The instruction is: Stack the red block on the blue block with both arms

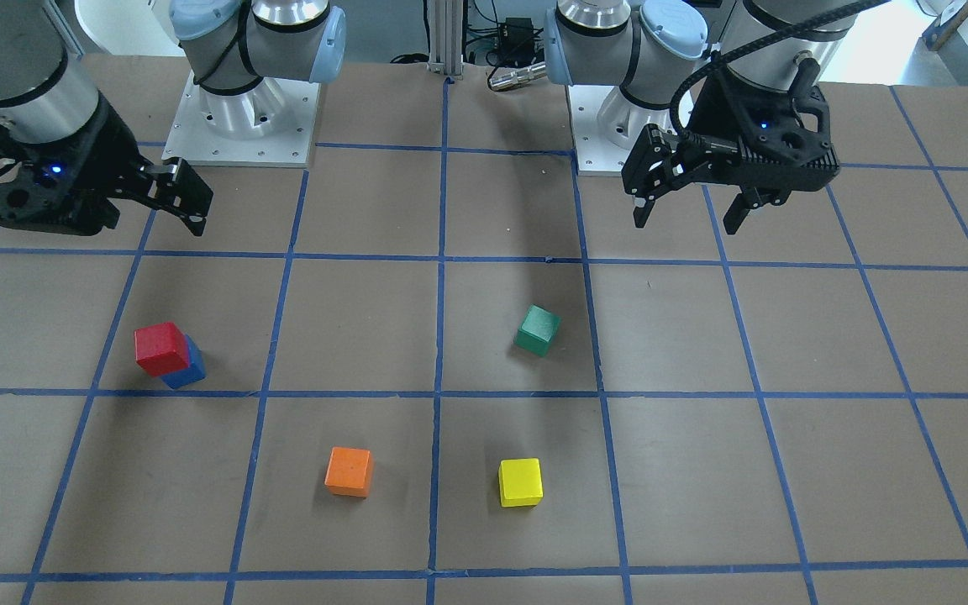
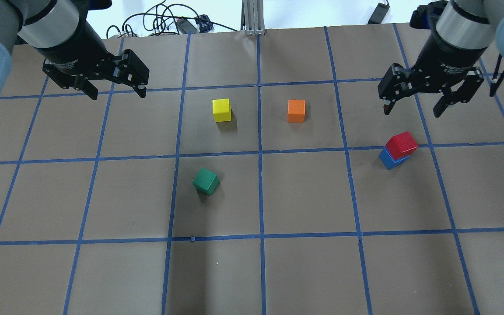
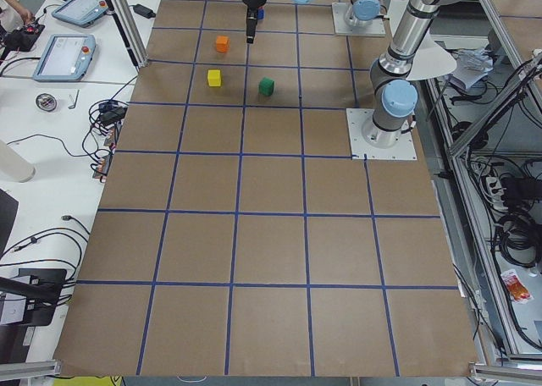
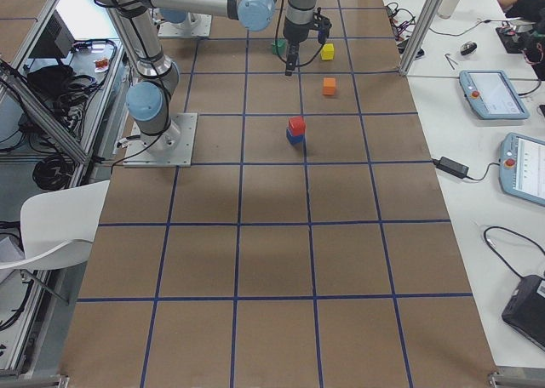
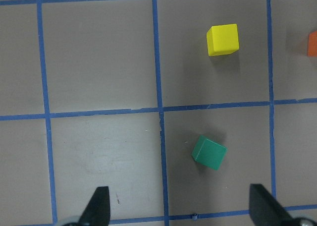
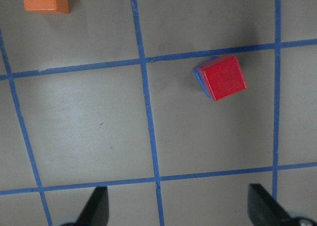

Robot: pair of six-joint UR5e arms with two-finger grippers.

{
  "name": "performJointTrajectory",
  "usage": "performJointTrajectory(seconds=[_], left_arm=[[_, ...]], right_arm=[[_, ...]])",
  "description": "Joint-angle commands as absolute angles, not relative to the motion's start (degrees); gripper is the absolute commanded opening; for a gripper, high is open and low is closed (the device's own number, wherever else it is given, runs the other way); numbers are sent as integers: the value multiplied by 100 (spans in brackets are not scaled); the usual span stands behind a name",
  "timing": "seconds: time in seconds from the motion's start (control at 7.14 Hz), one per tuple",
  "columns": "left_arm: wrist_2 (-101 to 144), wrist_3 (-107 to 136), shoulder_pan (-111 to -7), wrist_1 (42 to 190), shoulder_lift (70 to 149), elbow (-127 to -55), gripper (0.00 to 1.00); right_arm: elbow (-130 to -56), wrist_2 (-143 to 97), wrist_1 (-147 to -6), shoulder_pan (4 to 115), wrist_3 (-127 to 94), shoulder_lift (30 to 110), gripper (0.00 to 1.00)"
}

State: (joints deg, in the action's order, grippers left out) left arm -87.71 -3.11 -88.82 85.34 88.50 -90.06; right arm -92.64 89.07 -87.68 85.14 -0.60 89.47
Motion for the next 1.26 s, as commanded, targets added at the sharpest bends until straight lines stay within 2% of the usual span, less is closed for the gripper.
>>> performJointTrajectory(seconds=[0.0, 1.12], left_arm=[[-8763, -299, -8886, 8534, 8851, -9000, 100], [-8754, -105, -8912, 8490, 8886, -8982, 100]], right_arm=[[-9255, 8930, -8763, 8859, -369, 8973, 100], [-9281, 8894, -8675, 8815, -351, 9044, 100]])
